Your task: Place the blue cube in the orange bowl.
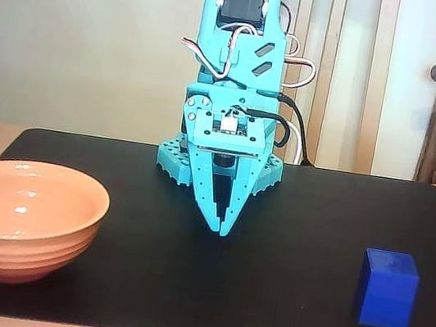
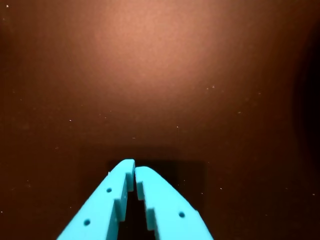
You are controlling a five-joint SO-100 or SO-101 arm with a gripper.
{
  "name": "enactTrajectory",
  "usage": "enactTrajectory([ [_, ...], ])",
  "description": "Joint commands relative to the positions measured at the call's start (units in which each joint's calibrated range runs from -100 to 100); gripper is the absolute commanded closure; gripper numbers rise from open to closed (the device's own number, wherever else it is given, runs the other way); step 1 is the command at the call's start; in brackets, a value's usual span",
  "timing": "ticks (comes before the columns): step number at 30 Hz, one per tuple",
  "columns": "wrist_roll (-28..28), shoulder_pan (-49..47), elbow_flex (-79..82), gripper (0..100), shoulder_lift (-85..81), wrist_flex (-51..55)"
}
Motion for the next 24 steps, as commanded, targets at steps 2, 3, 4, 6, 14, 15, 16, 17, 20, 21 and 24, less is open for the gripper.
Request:
enactTrajectory([
  [2, 0.23, 0.69, 0.63, 100, -0.68, 0.18],
  [3, 0.23, 0.59, 0.63, 100, -0.68, 0.18],
  [4, 0.28, 0.59, 0.63, 100, -0.68, 0.18],
  [6, 0.28, 0.59, 0.63, 100, -0.68, 0.18],
  [14, 0.28, 0.59, 0.63, 100, -0.68, 0.18],
  [15, 0.28, 0.59, 0.63, 100, -0.68, 0.18],
  [16, 0.28, 0.49, 0.63, 100, -0.68, 0.18],
  [17, 0.28, 0.49, 0.63, 100, -0.68, 0.18],
  [20, 0.28, 0.39, 0.63, 100, -0.68, 0.18],
  [21, 0.28, 0.39, 0.63, 100, -0.68, 0.18],
  [24, 0.28, 0.29, 0.63, 100, -0.68, 0.18],
])
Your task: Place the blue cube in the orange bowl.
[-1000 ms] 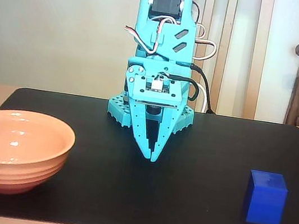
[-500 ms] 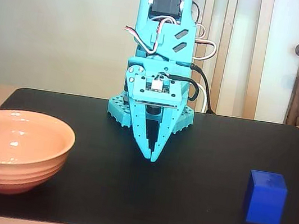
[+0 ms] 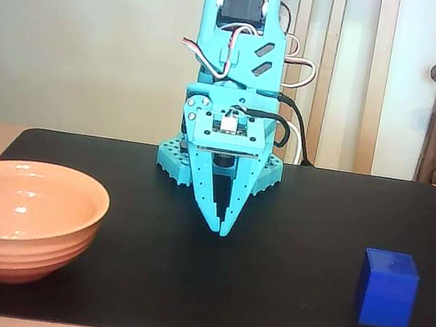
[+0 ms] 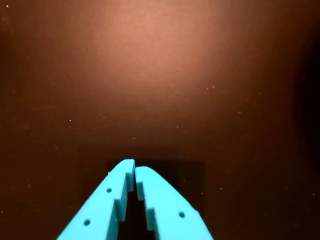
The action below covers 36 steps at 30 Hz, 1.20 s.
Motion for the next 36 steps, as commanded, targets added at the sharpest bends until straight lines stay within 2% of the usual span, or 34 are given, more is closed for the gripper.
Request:
enactTrajectory([
  [1, 0.28, 0.29, 0.63, 100, -0.68, 0.18],
  [25, 0.28, 0.29, 0.63, 100, -0.68, 0.18],
  [30, 0.28, 0.19, 0.63, 91, -0.68, 0.18],
  [36, 0.28, 0.19, 0.63, 87, -0.68, 0.18],
])
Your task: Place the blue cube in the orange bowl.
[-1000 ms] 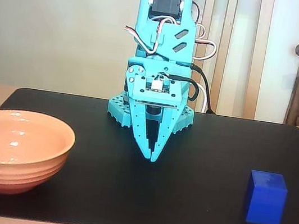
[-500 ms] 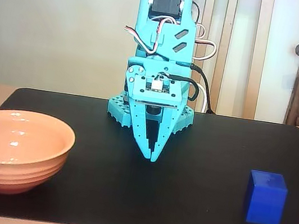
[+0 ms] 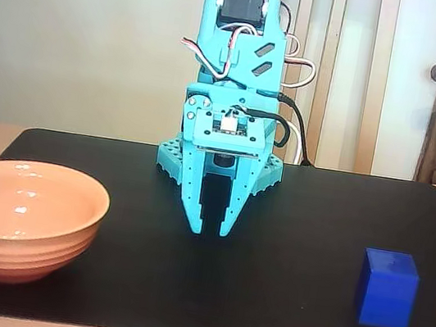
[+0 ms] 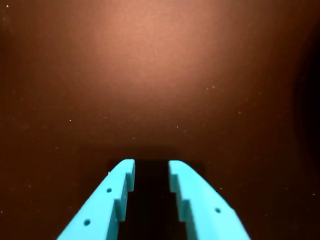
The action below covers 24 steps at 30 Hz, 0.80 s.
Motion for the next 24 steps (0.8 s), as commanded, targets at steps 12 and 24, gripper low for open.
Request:
enactTrajectory([
  [12, -0.14, 0.49, 0.63, 78, -0.68, 0.18],
  [24, 0.23, 0.59, 0.63, 77, -0.68, 0.18],
])
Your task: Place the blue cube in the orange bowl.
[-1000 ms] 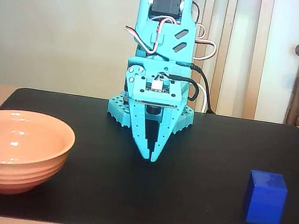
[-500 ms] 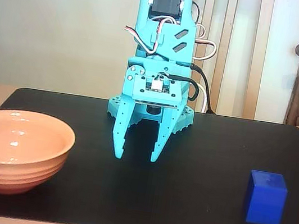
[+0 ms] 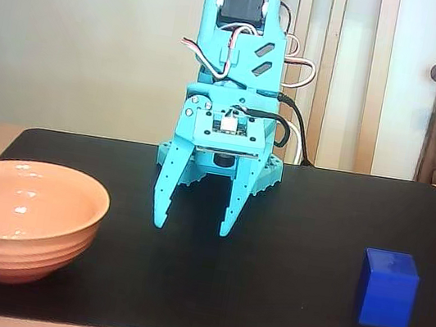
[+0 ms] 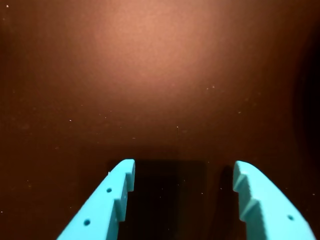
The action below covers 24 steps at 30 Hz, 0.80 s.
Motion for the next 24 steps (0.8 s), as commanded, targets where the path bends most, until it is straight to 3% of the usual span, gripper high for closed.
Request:
enactTrajectory([
  [1, 0.23, 0.59, 0.63, 77, -0.68, 0.18],
  [13, 0.02, 0.89, -0.64, 77, -0.25, -0.34],
  [24, -0.14, 0.89, -13.16, 77, 11.08, -0.43],
])
